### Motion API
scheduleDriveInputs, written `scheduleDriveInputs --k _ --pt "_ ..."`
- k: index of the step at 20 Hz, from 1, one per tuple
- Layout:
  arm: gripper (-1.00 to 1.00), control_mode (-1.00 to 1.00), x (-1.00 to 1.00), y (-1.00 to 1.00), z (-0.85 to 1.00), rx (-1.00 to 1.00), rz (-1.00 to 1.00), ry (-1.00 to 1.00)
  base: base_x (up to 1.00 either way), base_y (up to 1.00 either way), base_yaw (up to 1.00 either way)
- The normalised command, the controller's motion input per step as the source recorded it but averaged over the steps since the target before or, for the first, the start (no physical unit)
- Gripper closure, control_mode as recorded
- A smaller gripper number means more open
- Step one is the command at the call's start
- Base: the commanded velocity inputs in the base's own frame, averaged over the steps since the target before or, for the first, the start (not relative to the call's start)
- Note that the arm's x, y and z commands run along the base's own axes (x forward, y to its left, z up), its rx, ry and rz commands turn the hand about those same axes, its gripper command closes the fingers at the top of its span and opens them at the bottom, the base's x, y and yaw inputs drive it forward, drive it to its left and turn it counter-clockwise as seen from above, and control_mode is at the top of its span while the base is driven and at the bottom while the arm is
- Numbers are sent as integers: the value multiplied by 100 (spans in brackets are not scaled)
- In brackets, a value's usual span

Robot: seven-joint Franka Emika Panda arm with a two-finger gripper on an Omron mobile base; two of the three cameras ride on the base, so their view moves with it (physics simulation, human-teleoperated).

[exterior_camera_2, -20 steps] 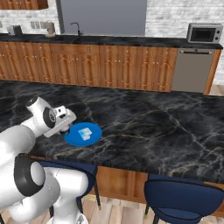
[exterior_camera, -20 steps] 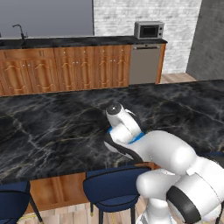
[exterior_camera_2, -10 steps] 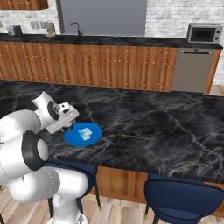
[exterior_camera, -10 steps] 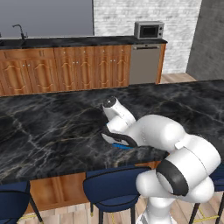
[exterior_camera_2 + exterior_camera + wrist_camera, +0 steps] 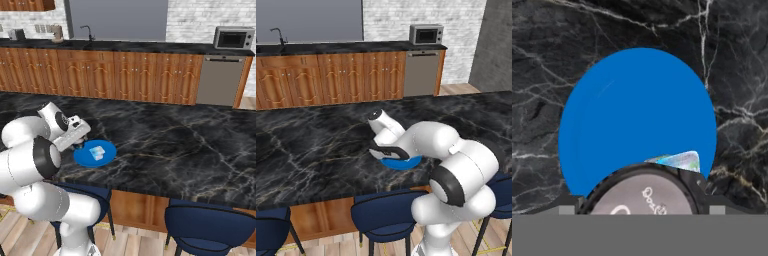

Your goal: Place two yogurt containers on each plate.

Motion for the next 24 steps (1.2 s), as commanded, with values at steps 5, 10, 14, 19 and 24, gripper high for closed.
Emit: scheduleDriveInputs --k 5,10,14,19,24 --pt "100 -100 0 0 -24 -3 0 0 0 0 0" --pt "100 -100 0 -2 -17 0 0 0 0 0 0" --pt "100 -100 0 -9 -11 0 0 0 0 0 0" --pt "100 -100 0 -13 -12 0 0 0 0 0 0" --pt "100 -100 5 -6 -15 1 0 0 0 0 0"
